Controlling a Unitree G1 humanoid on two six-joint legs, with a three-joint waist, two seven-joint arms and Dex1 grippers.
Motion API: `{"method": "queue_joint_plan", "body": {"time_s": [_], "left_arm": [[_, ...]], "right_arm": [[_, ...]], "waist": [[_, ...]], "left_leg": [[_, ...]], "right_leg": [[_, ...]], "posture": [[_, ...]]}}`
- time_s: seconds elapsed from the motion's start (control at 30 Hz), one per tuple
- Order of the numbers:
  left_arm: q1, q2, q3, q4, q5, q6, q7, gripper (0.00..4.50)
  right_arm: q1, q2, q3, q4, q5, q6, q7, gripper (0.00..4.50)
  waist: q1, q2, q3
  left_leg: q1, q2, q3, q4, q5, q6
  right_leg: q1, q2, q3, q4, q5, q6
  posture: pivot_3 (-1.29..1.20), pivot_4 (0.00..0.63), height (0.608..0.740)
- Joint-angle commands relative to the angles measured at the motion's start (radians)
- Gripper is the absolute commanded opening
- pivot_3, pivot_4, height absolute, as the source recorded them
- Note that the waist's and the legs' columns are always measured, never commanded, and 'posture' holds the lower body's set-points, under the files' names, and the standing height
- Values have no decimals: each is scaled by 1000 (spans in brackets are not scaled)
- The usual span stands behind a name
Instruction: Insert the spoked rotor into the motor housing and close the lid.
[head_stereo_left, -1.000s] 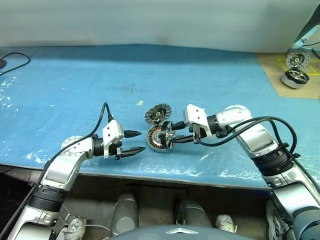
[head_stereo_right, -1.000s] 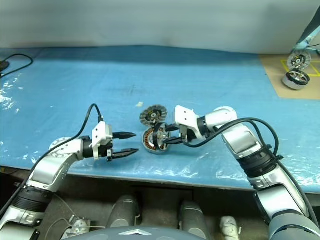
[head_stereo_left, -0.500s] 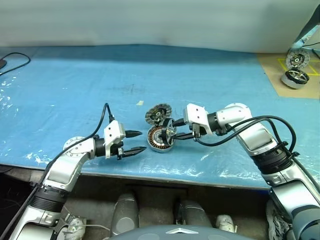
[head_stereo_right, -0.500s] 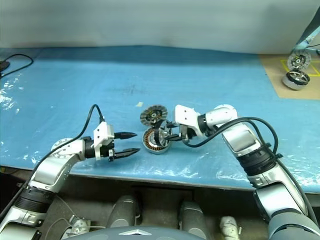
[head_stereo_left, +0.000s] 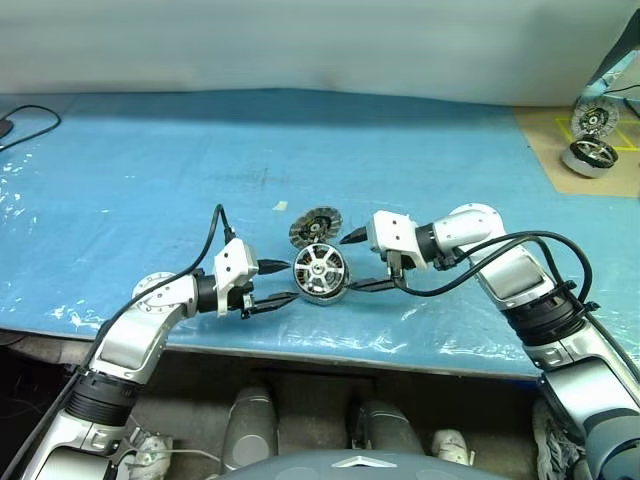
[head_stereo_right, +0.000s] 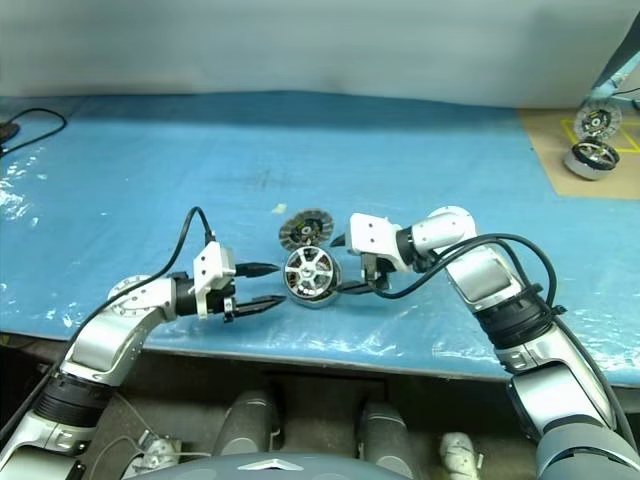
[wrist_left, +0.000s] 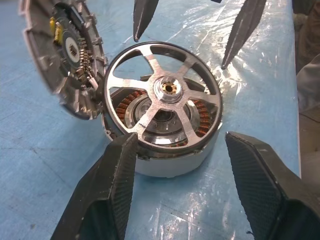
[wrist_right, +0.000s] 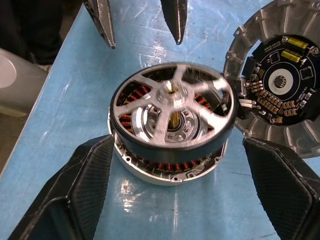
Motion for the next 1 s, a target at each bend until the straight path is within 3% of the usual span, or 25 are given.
{"method": "queue_joint_plan", "body": {"time_s": [0.03,0.27,0.3,0.43,0.63,1.0], "left_arm": [[-12,6,11,-66,-17,22,11,2931],[-20,5,15,-81,-23,47,14,2931],[-23,5,16,-79,-24,48,13,2931],[-35,4,24,-70,-29,54,16,2931],[-57,-5,84,-39,-44,56,60,2931],[-22,7,127,46,-25,-17,61,2931]], "right_arm": [[-22,5,-21,-34,34,26,17,4144],[-40,43,-73,-47,106,107,-6,4144],[-43,51,-81,-48,118,118,-10,3975],[-37,84,-97,-42,146,145,-41,3012],[-15,173,-85,-8,143,221,-143,1014],[2,258,-35,116,144,351,-168,1014]], "waist": [[0,0,0],[-1,0,0],[-1,0,0],[-1,0,0],[-3,0,0],[-15,0,0]], "left_leg": [[0,0,0,0,0,0],[0,0,0,0,0,0],[0,0,0,0,0,0],[0,0,0,0,0,0],[0,0,0,0,0,0],[-2,0,0,0,0,0]], "right_leg": [[0,0,0,0,0,0],[0,0,0,0,0,0],[0,0,0,0,0,0],[0,0,0,0,0,0],[0,0,0,1,0,0],[-2,0,0,1,0,0]], "posture": [[0,150,740],[0,150,740],[0,150,740],[0,150,740],[0,150,740],[0,150,740]]}}
